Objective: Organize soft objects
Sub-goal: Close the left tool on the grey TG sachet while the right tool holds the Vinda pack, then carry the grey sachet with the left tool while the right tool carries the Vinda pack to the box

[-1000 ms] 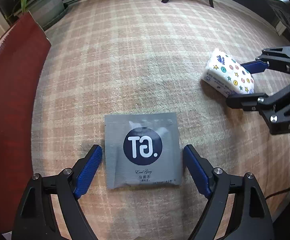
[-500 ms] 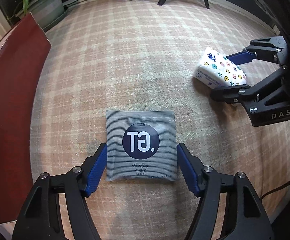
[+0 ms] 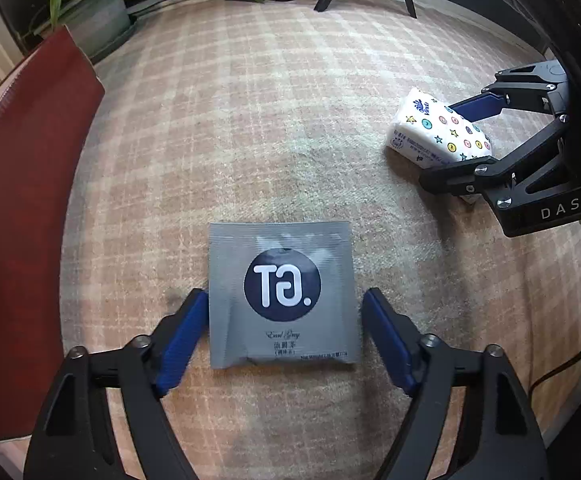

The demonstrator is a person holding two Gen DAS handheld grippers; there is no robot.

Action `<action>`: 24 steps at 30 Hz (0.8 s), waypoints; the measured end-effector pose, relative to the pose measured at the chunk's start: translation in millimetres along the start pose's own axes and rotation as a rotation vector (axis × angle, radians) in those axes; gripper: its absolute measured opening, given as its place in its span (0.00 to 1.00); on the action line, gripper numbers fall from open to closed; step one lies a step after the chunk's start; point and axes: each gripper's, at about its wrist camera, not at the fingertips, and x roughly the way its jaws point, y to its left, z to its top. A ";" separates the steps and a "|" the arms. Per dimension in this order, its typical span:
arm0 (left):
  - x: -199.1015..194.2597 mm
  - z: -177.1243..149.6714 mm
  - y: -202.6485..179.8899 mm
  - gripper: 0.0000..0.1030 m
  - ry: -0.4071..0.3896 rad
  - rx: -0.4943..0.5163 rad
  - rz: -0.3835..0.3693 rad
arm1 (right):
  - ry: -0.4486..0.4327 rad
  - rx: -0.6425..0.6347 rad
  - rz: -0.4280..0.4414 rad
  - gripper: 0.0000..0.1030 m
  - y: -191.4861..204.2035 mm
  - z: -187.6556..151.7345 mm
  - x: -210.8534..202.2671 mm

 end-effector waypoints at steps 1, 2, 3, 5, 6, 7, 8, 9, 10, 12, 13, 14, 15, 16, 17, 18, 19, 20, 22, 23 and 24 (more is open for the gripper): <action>0.8 -2.2 -1.4 0.78 -0.005 -0.003 -0.003 | 0.003 -0.003 -0.003 0.66 0.5 1.2 0.7; 0.6 -3.2 -0.6 0.78 -0.011 -0.004 -0.003 | 0.004 -0.004 -0.005 0.66 0.6 0.3 -1.6; 0.7 -3.5 -1.1 0.75 -0.012 -0.007 -0.002 | 0.004 -0.005 -0.008 0.66 1.1 0.3 -1.0; 1.7 -0.7 0.4 0.67 -0.023 -0.013 0.001 | 0.004 -0.005 -0.012 0.66 2.8 1.2 0.1; -0.2 3.0 0.8 0.63 -0.022 -0.020 -0.008 | 0.003 -0.005 -0.013 0.66 3.3 2.1 0.5; -1.8 2.0 3.1 0.61 -0.027 -0.035 -0.020 | 0.003 -0.004 -0.013 0.66 4.1 3.0 0.8; -2.9 2.4 4.3 0.56 -0.029 -0.046 -0.029 | 0.002 -0.003 -0.013 0.66 4.3 2.4 0.6; -5.0 5.7 7.4 0.53 -0.030 -0.054 -0.033 | 0.002 -0.002 -0.012 0.65 4.8 2.3 0.7; -5.4 5.8 10.0 0.52 -0.031 -0.064 -0.037 | 0.001 0.000 -0.011 0.62 5.0 3.0 0.9; -5.3 3.1 11.2 0.51 -0.034 -0.078 -0.045 | -0.002 0.000 -0.011 0.56 5.5 3.1 1.2; -6.2 3.4 9.4 0.50 -0.034 -0.081 -0.046 | -0.003 0.000 -0.012 0.54 5.3 3.3 0.0; -6.0 1.2 8.0 0.50 -0.037 -0.084 -0.047 | -0.004 -0.001 -0.014 0.49 4.6 3.8 -1.2; -7.0 1.7 12.1 0.50 -0.038 -0.085 -0.051 | -0.005 -0.001 -0.014 0.47 4.6 4.1 -2.1; -7.0 -0.6 11.7 0.49 -0.040 -0.090 -0.058 | -0.006 -0.001 -0.012 0.47 4.9 4.5 -3.0; -6.3 -2.3 12.2 0.49 -0.041 -0.094 -0.063 | -0.007 -0.001 -0.013 0.47 5.5 4.8 -4.3; -8.9 -4.0 9.5 0.49 -0.042 -0.099 -0.062 | -0.006 -0.003 -0.015 0.47 6.0 5.1 -4.3; -9.5 -5.8 11.3 0.49 -0.046 -0.103 -0.062 | -0.006 -0.005 -0.016 0.47 6.9 5.0 -5.4; -11.2 -8.4 12.2 0.49 -0.049 -0.109 -0.063 | -0.007 -0.006 -0.018 0.47 7.3 4.7 -6.2; -15.2 -13.8 11.9 0.49 -0.058 -0.123 -0.062 | -0.007 -0.004 -0.018 0.47 7.6 5.1 -6.8; -17.6 -15.8 14.4 0.49 -0.063 -0.130 -0.063 | -0.008 -0.005 -0.018 0.47 7.8 4.4 -7.5; -20.5 -17.5 17.3 0.49 -0.069 -0.138 -0.062 | -0.008 -0.005 -0.019 0.47 7.7 3.8 -7.7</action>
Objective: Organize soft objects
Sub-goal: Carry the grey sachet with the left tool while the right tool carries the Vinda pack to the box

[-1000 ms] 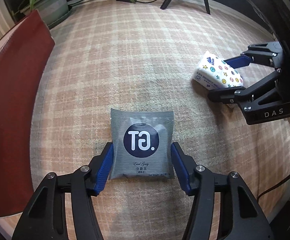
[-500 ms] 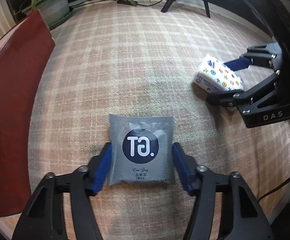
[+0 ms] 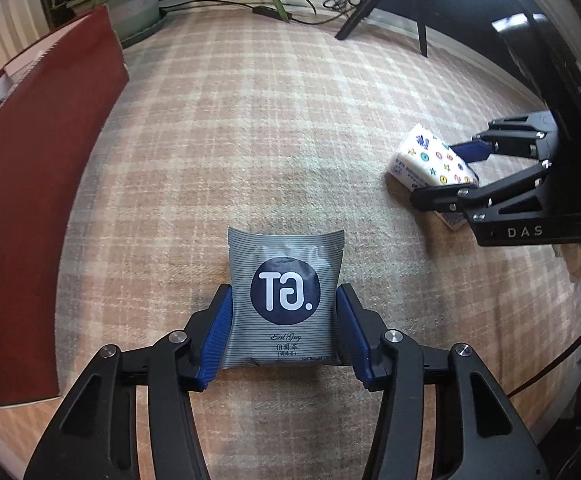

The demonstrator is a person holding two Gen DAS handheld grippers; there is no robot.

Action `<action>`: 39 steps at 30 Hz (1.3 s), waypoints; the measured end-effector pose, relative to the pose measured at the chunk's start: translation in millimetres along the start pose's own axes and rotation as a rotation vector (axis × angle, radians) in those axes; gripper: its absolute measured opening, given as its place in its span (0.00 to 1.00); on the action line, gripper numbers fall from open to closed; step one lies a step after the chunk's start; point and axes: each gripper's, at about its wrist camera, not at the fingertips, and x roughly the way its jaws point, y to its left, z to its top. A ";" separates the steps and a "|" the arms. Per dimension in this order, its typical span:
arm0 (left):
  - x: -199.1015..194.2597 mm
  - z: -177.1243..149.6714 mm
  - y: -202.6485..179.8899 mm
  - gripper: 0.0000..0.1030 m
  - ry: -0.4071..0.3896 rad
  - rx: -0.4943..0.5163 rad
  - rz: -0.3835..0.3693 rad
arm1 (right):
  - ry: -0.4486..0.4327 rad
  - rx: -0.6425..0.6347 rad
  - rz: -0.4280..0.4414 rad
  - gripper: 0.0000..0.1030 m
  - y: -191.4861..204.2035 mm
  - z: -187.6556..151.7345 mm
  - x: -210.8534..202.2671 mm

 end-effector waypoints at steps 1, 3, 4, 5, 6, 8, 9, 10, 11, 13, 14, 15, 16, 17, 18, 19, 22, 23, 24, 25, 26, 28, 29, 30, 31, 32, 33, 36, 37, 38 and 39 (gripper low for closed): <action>-3.2 -0.5 3.2 0.49 -0.005 -0.008 -0.001 | -0.001 0.000 0.002 0.47 0.2 0.0 -0.6; -10.9 3.3 4.6 0.49 -0.017 -0.014 0.000 | -0.005 0.003 0.007 0.47 1.7 -1.7 -2.1; -12.6 6.3 0.2 0.49 -0.021 -0.017 0.003 | -0.009 0.005 0.011 0.47 2.7 -2.3 -3.8; -17.4 6.2 2.4 0.49 -0.027 -0.019 0.005 | -0.011 0.005 0.013 0.47 1.8 -3.0 -4.3; -21.4 6.7 2.2 0.49 -0.032 -0.018 0.006 | -0.014 0.004 0.016 0.47 2.1 -3.3 -5.9; -29.2 5.0 1.9 0.49 -0.044 -0.014 0.014 | -0.021 0.006 0.020 0.47 2.9 -3.9 -10.4; -32.3 4.8 1.1 0.49 -0.050 -0.012 0.015 | -0.029 0.008 0.022 0.47 3.3 -4.2 -14.1; -33.2 7.6 -2.8 0.49 -0.057 -0.010 0.017 | -0.035 0.008 0.025 0.47 3.7 -4.3 -17.6; -33.4 10.6 -5.5 0.49 -0.063 -0.009 0.017 | -0.039 0.008 0.026 0.47 4.0 -3.9 -20.2; -43.0 12.1 -2.8 0.49 -0.080 -0.009 0.021 | -0.054 0.004 0.032 0.47 6.3 -3.2 -29.1; -45.9 15.4 -2.7 0.49 -0.087 -0.009 0.023 | -0.060 0.001 0.033 0.47 7.4 -2.6 -33.3; -51.2 17.5 -0.9 0.49 -0.096 -0.012 0.026 | -0.068 -0.004 0.034 0.47 9.4 -1.3 -38.2; -55.4 20.0 0.3 0.49 -0.106 -0.014 0.027 | -0.077 -0.011 0.036 0.47 11.5 1.2 -44.2; -60.1 22.0 1.4 0.49 -0.117 -0.017 0.030 | -0.086 -0.017 0.036 0.47 14.7 3.5 -48.2; -65.6 23.7 4.1 0.49 -0.127 -0.019 0.033 | -0.095 -0.024 0.037 0.47 18.7 6.5 -53.0; -70.9 24.0 6.8 0.49 -0.135 -0.020 0.036 | -0.107 -0.032 0.039 0.47 21.4 10.5 -58.9; -86.5 29.9 18.6 0.49 -0.161 -0.037 0.048 | -0.136 -0.054 0.052 0.47 29.1 26.0 -73.9; -91.2 31.3 23.7 0.49 -0.168 -0.045 0.050 | -0.143 -0.060 0.054 0.47 31.2 29.4 -76.8; -96.8 33.1 29.5 0.49 -0.176 -0.052 0.055 | -0.156 -0.069 0.056 0.47 35.2 36.3 -82.8; -99.8 34.6 33.7 0.49 -0.180 -0.057 0.061 | -0.166 -0.075 0.061 0.47 37.6 42.5 -86.8; -105.4 36.5 40.6 0.49 -0.186 -0.064 0.072 | -0.172 -0.078 0.067 0.47 38.0 50.4 -86.1; -110.7 40.8 50.7 0.49 -0.192 -0.070 0.085 | -0.190 -0.085 0.082 0.47 43.3 66.4 -93.2; -114.3 43.8 57.3 0.49 -0.195 -0.075 0.090 | -0.198 -0.089 0.084 0.47 46.2 72.9 -96.1; -117.4 47.4 64.4 0.49 -0.197 -0.077 0.095 | -0.208 -0.094 0.087 0.47 49.9 79.4 -99.8; -118.6 50.1 70.0 0.49 -0.199 -0.079 0.101 | -0.220 -0.099 0.092 0.47 54.4 89.0 -104.1; -121.4 54.2 77.7 0.49 -0.202 -0.082 0.108 | -0.226 -0.100 0.095 0.47 58.4 93.4 -107.3; -123.8 59.0 86.3 0.49 -0.203 -0.088 0.111 | -0.234 -0.100 0.101 0.47 63.2 104.1 -111.1; -128.3 71.4 109.9 0.49 -0.202 -0.109 0.120 | -0.262 -0.109 0.113 0.47 76.6 130.3 -118.5; -128.6 75.5 117.6 0.49 -0.202 -0.114 0.126 | -0.268 -0.109 0.113 0.47 80.5 138.2 -119.5; -128.6 79.4 124.7 0.49 -0.201 -0.116 0.131 | -0.274 -0.109 0.117 0.47 84.6 147.4 -119.9; -128.2 82.7 130.8 0.49 -0.199 -0.117 0.136 | -0.279 -0.108 0.121 0.47 88.5 154.4 -120.9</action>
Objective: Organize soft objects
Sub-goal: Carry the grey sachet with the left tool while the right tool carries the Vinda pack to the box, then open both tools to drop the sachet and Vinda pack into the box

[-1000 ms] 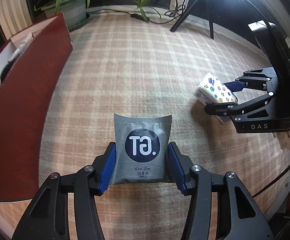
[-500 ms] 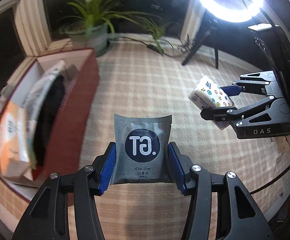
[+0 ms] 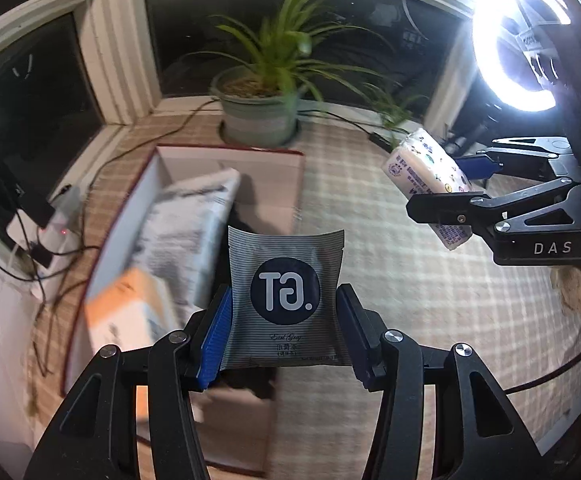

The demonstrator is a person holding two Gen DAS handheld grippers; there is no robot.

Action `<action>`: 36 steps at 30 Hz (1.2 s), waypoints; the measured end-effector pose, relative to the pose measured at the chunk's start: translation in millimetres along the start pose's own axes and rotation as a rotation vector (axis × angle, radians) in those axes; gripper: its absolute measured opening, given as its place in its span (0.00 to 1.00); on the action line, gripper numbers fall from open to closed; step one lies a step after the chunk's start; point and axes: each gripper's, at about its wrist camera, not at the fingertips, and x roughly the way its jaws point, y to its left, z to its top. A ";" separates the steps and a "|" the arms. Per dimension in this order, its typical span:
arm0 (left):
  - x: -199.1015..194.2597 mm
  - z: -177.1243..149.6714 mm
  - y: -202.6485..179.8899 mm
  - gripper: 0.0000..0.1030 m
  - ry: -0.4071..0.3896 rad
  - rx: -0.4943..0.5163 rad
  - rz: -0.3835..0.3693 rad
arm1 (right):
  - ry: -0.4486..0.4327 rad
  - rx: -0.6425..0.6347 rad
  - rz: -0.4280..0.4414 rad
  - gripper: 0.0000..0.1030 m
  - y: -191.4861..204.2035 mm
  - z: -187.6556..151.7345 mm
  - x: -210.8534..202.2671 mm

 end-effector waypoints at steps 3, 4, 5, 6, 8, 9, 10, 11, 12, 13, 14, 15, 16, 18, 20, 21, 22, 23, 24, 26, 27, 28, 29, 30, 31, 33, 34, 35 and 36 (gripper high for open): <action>3.3 8.3 13.9 0.49 0.007 0.010 0.014 | -0.010 0.002 0.009 0.47 11.6 27.0 12.3; 5.4 11.3 18.0 0.49 0.009 0.014 0.017 | -0.009 0.000 0.010 0.47 15.1 33.0 16.2; 4.9 12.1 20.9 0.49 0.010 0.018 0.021 | -0.008 -0.002 0.009 0.47 18.5 39.0 20.2; 6.4 14.2 25.0 0.49 0.013 0.022 0.026 | -0.007 -0.004 0.004 0.47 21.6 45.6 25.8; 10.0 18.6 32.3 0.49 0.016 0.024 0.026 | -0.001 0.001 0.000 0.47 25.3 59.3 39.6; 10.3 19.7 35.0 0.49 0.017 0.024 0.028 | 0.003 0.005 0.001 0.47 25.4 63.9 45.0; 13.3 21.0 38.5 0.49 0.019 0.025 0.031 | 0.012 0.006 -0.001 0.47 27.5 71.2 54.6; 17.4 22.3 42.7 0.49 0.025 0.020 0.032 | 0.018 0.004 -0.006 0.47 28.6 74.8 60.6; 20.8 23.8 46.5 0.50 0.028 0.016 0.029 | 0.024 0.003 -0.014 0.47 30.0 78.2 66.9; 24.5 24.5 50.2 0.50 0.031 0.008 0.025 | 0.033 0.002 -0.022 0.47 31.4 83.4 76.3; 26.6 25.1 52.4 0.50 0.032 0.005 0.022 | 0.040 0.003 -0.027 0.47 31.9 86.8 83.1; 28.8 25.6 54.7 0.50 0.031 0.003 0.022 | 0.045 0.004 -0.029 0.47 32.0 89.3 87.6; 29.3 26.3 55.5 0.50 0.030 0.002 0.022 | 0.052 0.005 -0.034 0.47 32.4 92.5 94.2; 32.7 27.8 58.3 0.53 0.029 0.004 0.022 | 0.064 0.000 -0.040 0.47 33.4 97.0 103.0; 35.3 29.2 60.3 0.54 0.029 0.011 0.023 | 0.073 -0.011 -0.053 0.48 34.3 100.7 111.2; 36.7 30.2 61.8 0.56 0.031 0.011 0.027 | 0.075 -0.013 -0.056 0.48 33.6 102.2 114.4; 37.8 31.1 63.4 0.57 0.032 0.010 0.029 | 0.076 -0.013 -0.055 0.49 33.2 103.1 116.1; 39.4 32.0 65.1 0.58 0.036 0.008 0.029 | 0.079 -0.009 -0.052 0.50 32.1 104.1 118.7; 40.8 32.8 66.2 0.62 0.042 0.006 0.029 | 0.080 -0.008 -0.050 0.55 32.8 105.9 120.4; 43.0 33.5 67.6 0.64 0.046 -0.002 0.036 | 0.074 -0.010 -0.044 0.65 32.2 106.5 120.7; 43.3 33.6 67.9 0.64 0.049 -0.003 0.035 | 0.070 -0.014 -0.043 0.68 32.2 106.9 120.2; 43.4 33.6 67.9 0.64 0.050 -0.002 0.033 | 0.064 -0.018 -0.045 0.68 32.5 107.4 119.6; 43.6 33.7 67.2 0.66 0.050 0.001 0.034 | 0.059 -0.019 -0.048 0.69 32.6 108.0 118.8; 43.8 33.6 66.3 0.68 0.050 0.004 0.038 | 0.052 -0.019 -0.047 0.69 32.7 108.3 117.5; 44.1 33.7 66.3 0.69 0.050 0.005 0.041 | 0.046 -0.018 -0.048 0.69 32.3 108.2 115.9; 45.4 33.4 66.2 0.69 0.056 0.001 0.040 | 0.043 -0.018 -0.050 0.69 31.8 107.6 114.0; 46.1 33.1 66.8 0.70 0.059 -0.001 0.039 | 0.042 -0.019 -0.052 0.69 31.7 106.7 112.8; 47.2 32.6 67.2 0.73 0.064 -0.003 0.042 | 0.039 -0.018 -0.054 0.69 31.3 105.5 111.4; 47.7 32.1 67.8 0.74 0.067 -0.008 0.050 | 0.036 -0.017 -0.055 0.69 31.0 104.7 110.4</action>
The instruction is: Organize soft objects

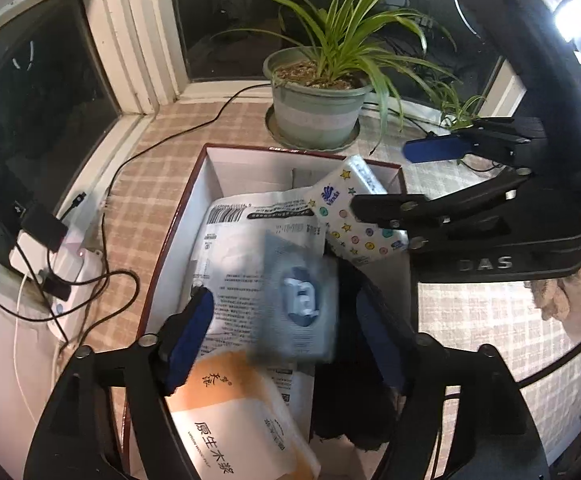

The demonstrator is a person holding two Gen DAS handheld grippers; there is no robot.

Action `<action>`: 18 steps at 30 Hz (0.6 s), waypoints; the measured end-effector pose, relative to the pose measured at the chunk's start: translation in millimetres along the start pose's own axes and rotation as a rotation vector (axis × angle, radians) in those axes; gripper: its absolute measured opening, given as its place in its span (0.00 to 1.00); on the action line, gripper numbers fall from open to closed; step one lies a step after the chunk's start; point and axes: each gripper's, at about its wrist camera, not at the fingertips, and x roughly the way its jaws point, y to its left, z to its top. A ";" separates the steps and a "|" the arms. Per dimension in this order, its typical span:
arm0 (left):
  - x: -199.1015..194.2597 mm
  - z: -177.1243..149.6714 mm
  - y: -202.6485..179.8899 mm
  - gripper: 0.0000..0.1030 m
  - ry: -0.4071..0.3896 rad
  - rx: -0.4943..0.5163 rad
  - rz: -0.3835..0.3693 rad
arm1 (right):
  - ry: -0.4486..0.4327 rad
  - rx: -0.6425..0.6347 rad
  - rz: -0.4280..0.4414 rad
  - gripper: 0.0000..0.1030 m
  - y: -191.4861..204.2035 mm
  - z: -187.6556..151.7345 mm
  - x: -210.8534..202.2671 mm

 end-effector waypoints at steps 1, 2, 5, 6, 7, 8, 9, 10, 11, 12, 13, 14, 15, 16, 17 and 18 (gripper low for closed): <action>-0.3 -0.8 0.5 0.74 0.001 -0.005 0.006 | -0.003 0.003 -0.002 0.69 -0.7 -1.3 -1.6; -0.7 -1.9 0.8 0.74 0.002 -0.008 0.006 | -0.003 0.004 -0.001 0.69 -1.8 -2.4 -2.6; -4.8 -4.9 1.3 0.75 -0.001 -0.013 0.012 | -0.004 0.008 -0.003 0.69 -3.2 -5.5 -5.8; -7.5 -6.2 1.2 0.74 -0.005 -0.013 0.014 | -0.005 0.008 -0.006 0.69 -3.3 -6.2 -6.7; -9.8 -7.2 1.1 0.74 -0.009 -0.014 0.016 | -0.008 0.010 -0.009 0.69 -3.6 -7.1 -8.3; -12.4 -8.2 0.9 0.74 -0.013 -0.014 0.018 | -0.009 0.011 -0.009 0.69 -3.7 -7.4 -9.1; -14.7 -9.1 0.9 0.75 -0.015 -0.014 0.018 | -0.010 0.012 -0.007 0.69 -3.5 -7.7 -10.4; -16.6 -9.8 0.8 0.75 -0.017 -0.015 0.019 | -0.012 0.012 -0.009 0.69 -3.0 -8.3 -12.7; -19.4 -11.3 0.4 0.75 -0.019 -0.016 0.022 | -0.015 0.012 -0.010 0.69 -2.7 -8.9 -14.4; -22.4 -13.2 0.1 0.75 -0.021 -0.019 0.025 | -0.019 0.012 -0.010 0.69 -2.0 -9.6 -16.6; -24.5 -14.7 -0.1 0.75 -0.023 -0.021 0.026 | -0.022 0.013 -0.008 0.69 -1.1 -10.6 -19.4; -27.3 -17.0 -0.6 0.75 -0.025 -0.023 0.028 | -0.025 0.013 -0.007 0.69 -0.1 -11.5 -21.9; -31.1 -20.4 -1.1 0.74 -0.027 -0.028 0.033 | -0.028 0.010 -0.007 0.69 1.4 -12.8 -24.7; -34.0 -23.1 -1.5 0.74 -0.030 -0.032 0.035 | -0.030 0.006 -0.009 0.69 3.4 -14.5 -27.8; -38.3 -27.0 -2.0 0.74 -0.034 -0.038 0.038 | -0.034 0.002 -0.012 0.69 4.9 -16.2 -30.7; -43.1 -31.2 -2.7 0.74 -0.037 -0.045 0.042 | -0.040 -0.004 -0.018 0.69 7.4 -18.9 -34.9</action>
